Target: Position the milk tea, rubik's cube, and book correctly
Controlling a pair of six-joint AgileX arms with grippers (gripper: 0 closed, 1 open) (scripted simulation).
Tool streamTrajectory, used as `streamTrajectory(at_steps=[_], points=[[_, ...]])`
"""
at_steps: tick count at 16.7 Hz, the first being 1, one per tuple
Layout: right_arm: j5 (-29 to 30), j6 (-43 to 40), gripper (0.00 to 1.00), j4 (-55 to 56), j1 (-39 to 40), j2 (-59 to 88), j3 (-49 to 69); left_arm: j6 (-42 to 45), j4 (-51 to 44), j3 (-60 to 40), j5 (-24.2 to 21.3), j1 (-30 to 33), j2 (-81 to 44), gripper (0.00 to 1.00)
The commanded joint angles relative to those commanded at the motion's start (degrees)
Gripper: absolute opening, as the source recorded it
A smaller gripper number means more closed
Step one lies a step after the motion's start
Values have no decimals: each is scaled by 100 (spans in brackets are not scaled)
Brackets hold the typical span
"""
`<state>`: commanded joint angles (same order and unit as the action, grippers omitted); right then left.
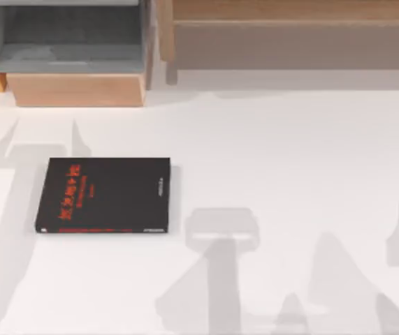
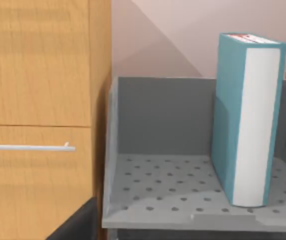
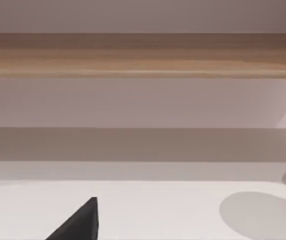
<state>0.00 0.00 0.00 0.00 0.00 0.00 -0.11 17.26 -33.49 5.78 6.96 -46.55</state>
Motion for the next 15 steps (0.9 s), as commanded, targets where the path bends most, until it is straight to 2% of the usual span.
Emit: streamTrajectory(at_steps=[5,8,12,15], points=[[0,0,100,0,0,0,0,-24,974,-1933,317,413,-3339,100],[0,0,100,0,0,0,0,-39,1465,-2890,488,604,-4870,100],[0,0,100,0,0,0,0,-54,1898,-3725,649,758,-6071,100],[0,0,100,0,0,0,0,-59,2000,-3919,689,791,-6333,100]])
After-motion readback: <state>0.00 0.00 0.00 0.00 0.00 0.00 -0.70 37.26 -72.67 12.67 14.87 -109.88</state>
